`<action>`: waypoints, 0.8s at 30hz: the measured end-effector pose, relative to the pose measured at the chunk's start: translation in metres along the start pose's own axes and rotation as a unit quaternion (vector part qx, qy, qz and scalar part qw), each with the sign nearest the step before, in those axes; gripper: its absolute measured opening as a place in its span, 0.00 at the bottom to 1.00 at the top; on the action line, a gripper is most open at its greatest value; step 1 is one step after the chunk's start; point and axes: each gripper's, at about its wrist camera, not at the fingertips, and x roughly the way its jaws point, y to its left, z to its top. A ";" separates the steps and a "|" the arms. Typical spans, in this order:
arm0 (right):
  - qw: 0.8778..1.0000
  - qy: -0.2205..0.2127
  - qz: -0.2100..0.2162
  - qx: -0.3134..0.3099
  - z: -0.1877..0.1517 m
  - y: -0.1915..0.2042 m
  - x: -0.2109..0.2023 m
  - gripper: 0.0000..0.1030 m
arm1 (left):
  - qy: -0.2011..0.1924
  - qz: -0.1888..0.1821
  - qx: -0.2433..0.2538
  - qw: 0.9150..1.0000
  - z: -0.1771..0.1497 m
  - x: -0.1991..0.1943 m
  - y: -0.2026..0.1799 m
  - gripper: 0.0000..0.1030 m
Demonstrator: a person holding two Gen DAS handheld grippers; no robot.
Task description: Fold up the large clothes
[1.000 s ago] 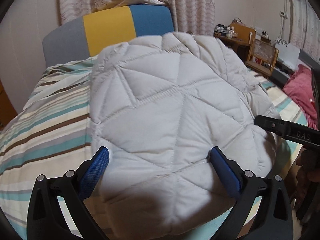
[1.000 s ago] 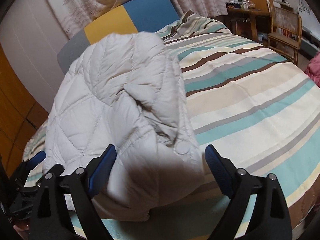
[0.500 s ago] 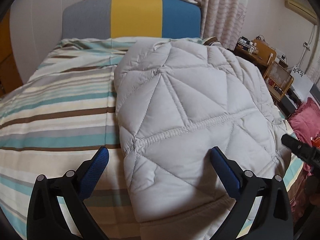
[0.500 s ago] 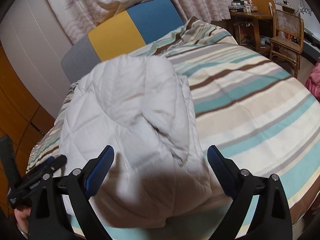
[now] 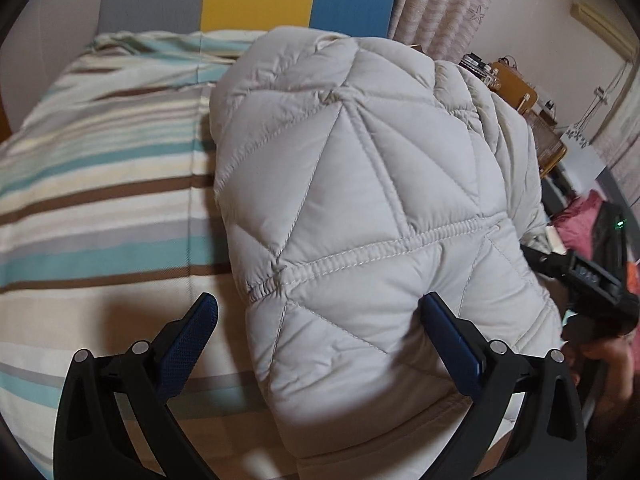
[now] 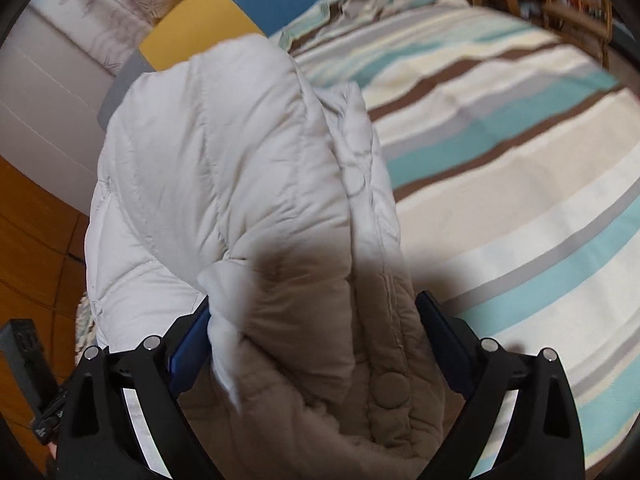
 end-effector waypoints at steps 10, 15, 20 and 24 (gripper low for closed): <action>0.999 0.029 0.042 -0.019 0.017 -0.003 0.013 0.84 | 0.024 -0.052 -0.018 0.998 -0.008 0.016 -0.002 0.97; 0.995 0.029 0.095 -0.012 0.015 -0.005 0.011 0.63 | 0.021 -0.055 0.004 0.998 -0.008 0.012 -0.015 0.78; 0.992 0.001 0.127 -0.019 0.005 -0.009 0.000 0.58 | 0.002 -0.037 0.051 0.998 -0.005 -0.006 -0.035 0.56; 0.988 -0.025 0.151 -0.028 -0.003 -0.005 -0.012 0.56 | -0.034 -0.026 0.080 0.996 -0.005 -0.026 -0.049 0.45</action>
